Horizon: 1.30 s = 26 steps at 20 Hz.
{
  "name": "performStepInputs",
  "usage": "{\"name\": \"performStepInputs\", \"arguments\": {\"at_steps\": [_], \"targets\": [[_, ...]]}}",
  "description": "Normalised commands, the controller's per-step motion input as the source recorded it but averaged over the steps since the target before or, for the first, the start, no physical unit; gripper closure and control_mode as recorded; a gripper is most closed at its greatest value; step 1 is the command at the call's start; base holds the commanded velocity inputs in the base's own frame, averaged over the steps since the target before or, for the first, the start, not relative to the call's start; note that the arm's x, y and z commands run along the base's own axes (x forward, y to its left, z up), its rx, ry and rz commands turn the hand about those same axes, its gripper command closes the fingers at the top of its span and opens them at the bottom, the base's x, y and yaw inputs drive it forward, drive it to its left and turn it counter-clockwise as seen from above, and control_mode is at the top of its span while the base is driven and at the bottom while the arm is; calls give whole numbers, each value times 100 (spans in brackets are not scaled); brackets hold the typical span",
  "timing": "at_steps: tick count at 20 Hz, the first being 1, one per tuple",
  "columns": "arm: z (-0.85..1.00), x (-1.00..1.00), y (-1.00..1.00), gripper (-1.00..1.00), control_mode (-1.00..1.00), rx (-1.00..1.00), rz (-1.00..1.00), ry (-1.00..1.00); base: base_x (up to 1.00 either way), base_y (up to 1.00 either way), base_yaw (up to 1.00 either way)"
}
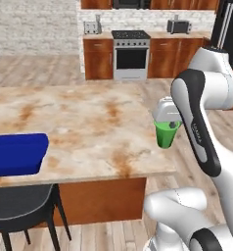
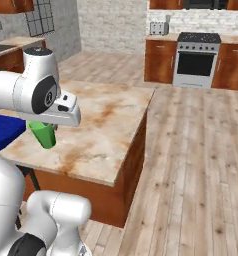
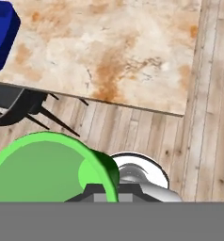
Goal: There is a tray on the dining counter. Grab the cup, mug, and pitcher and place them on the tray. The pitcher may be placed next to the tray if it cannot fit the tray.
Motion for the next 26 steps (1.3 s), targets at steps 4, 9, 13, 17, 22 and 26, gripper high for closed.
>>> {"name": "performStepInputs", "arguments": {"at_steps": [4, 9, 13, 17, 22, 26], "targets": [[0, 0, 0, 100, 100, 0, 0, 0, 0, 100, -34], [0, 0, 0, 100, 100, 0, 0, 0, -12, 100, -21], [0, 0, 0, 100, 100, 0, 0, 0, -8, 100, -18], [0, 0, 0, 100, 100, 0, 0, 0, 0, 100, -13], [0, 0, 0, 100, 100, 0, 0, 0, 0, 75, -1], [0, 0, 0, 100, 100, 0, 0, 0, 0, 39, 0]]}}
